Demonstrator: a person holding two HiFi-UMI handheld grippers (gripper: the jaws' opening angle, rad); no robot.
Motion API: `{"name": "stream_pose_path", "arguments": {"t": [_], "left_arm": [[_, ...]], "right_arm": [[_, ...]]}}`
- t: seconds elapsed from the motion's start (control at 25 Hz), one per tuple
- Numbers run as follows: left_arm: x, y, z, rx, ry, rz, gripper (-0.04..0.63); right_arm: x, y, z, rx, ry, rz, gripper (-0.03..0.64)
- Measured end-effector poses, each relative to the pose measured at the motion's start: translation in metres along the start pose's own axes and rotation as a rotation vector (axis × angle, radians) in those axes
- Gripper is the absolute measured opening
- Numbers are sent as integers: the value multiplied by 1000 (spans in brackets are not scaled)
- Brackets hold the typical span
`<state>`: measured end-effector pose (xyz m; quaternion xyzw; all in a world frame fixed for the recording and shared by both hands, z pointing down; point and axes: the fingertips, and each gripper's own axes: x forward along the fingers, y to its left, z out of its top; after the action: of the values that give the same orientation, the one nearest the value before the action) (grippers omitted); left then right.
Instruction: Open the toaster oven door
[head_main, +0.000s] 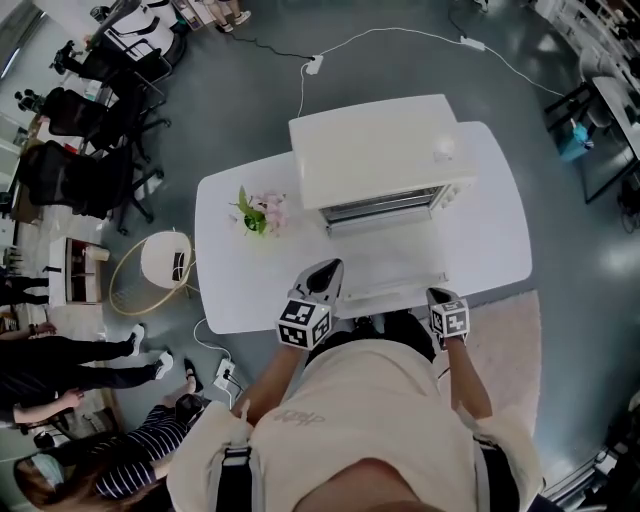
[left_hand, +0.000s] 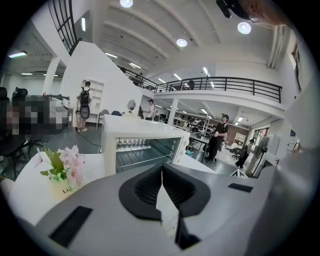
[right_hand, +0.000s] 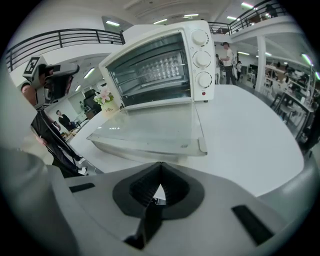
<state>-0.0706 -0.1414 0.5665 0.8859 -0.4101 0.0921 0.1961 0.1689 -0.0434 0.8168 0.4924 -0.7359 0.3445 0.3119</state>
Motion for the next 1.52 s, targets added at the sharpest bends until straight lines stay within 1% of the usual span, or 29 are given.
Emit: {"name": "stream_pose_path", "arguments": {"t": [0.2, 0.4, 0.64, 0.84, 0.96, 1.12, 1.32, 1.52], "left_arm": [[1, -1, 1, -1, -5, -23, 21], [5, -2, 8, -7, -27, -13, 21], [6, -8, 34, -16, -84, 10, 21], [4, -13, 64, 6, -141, 28, 21], [2, -13, 79, 17, -164, 46, 21], [-4, -12, 103, 40, -192, 73, 21], [-4, -13, 129, 65, -232, 96, 21], [-6, -19, 151, 93, -278, 108, 21]], "right_arm": [[-35, 7, 27, -7, -87, -25, 8], [-79, 15, 80, -45, -228, -28, 8], [-135, 23, 157, -125, -416, -8, 8], [-173, 32, 216, -201, -555, 27, 8], [-192, 40, 246, -246, -619, 48, 8], [-212, 49, 275, -292, -696, 83, 8], [-236, 51, 306, -306, -780, 109, 8], [-253, 54, 326, -326, -838, 128, 8]]}}
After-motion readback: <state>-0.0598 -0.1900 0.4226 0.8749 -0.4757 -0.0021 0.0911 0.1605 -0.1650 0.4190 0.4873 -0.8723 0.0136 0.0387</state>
